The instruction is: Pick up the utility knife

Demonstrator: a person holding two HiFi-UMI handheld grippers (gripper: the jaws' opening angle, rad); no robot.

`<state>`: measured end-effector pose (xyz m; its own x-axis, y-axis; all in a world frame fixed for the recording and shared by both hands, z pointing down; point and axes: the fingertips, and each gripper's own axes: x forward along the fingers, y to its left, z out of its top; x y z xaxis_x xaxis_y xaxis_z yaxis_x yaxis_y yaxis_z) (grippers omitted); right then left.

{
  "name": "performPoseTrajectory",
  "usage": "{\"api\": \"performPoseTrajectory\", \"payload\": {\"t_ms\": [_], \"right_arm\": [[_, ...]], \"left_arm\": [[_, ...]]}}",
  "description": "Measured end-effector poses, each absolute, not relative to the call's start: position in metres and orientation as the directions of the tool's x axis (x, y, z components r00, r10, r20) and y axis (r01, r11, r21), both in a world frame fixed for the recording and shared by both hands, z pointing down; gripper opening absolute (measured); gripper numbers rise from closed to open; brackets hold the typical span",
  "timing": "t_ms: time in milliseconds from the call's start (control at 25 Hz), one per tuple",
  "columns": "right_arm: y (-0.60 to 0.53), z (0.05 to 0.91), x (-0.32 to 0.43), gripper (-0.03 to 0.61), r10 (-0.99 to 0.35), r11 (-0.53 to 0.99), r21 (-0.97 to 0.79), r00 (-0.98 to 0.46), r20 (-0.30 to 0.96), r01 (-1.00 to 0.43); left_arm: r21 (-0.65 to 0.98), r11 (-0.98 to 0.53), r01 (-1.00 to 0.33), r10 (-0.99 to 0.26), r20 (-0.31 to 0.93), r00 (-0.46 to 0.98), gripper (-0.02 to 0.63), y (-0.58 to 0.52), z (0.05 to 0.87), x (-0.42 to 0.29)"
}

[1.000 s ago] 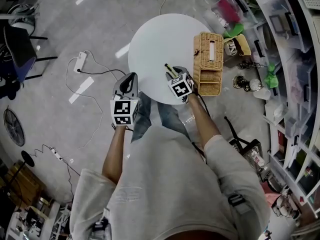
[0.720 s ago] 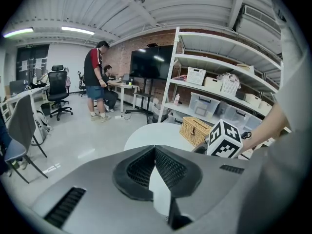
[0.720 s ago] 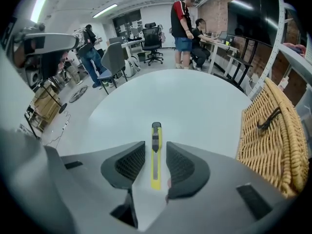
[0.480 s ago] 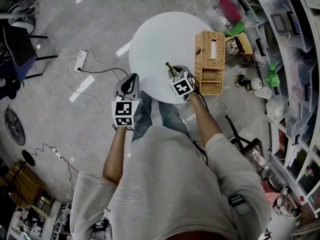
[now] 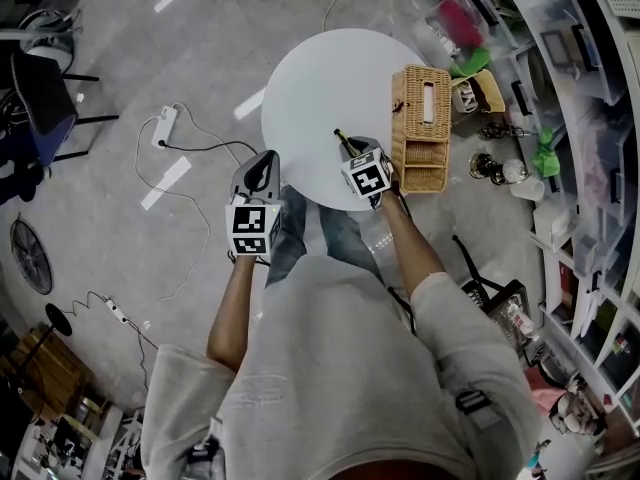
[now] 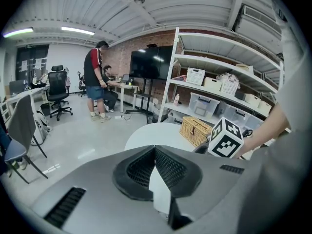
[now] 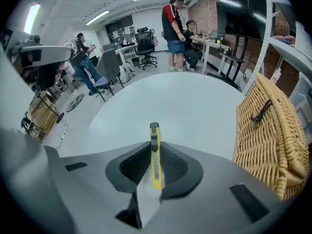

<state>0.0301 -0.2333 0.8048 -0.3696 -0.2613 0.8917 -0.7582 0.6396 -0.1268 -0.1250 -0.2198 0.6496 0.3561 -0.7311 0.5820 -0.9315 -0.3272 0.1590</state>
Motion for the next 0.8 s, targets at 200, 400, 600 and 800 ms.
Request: {"api": "performPoseTrajectory", "payload": {"t_ms": [200, 400, 600, 800], "right_arm": [[-0.240, 0.770, 0.029, 0.075, -0.368, 0.596, -0.123, -0.406, 0.836, -0.794], [-0.245, 0.731, 0.040, 0.075, -0.498, 0.544, -0.106, -0.423, 0.757, -0.832], [-0.236, 0.699, 0.050, 0.075, -0.567, 0.499, -0.109, -0.419, 0.709, -0.860], [-0.235, 0.662, 0.056, 0.075, -0.639, 0.448, -0.127, -0.416, 0.647, -0.885]], "left_arm": [[0.161, -0.332, -0.929, -0.733, 0.576, 0.362, 0.020, -0.220, 0.646, -0.124], [0.160, -0.347, -0.924, -0.735, 0.565, 0.374, 0.021, -0.223, 0.643, -0.121], [0.163, -0.358, -0.919, -0.738, 0.553, 0.385, 0.020, -0.227, 0.640, -0.118], [0.147, -0.361, -0.921, -0.750, 0.541, 0.380, 0.020, -0.233, 0.631, -0.116]]}}
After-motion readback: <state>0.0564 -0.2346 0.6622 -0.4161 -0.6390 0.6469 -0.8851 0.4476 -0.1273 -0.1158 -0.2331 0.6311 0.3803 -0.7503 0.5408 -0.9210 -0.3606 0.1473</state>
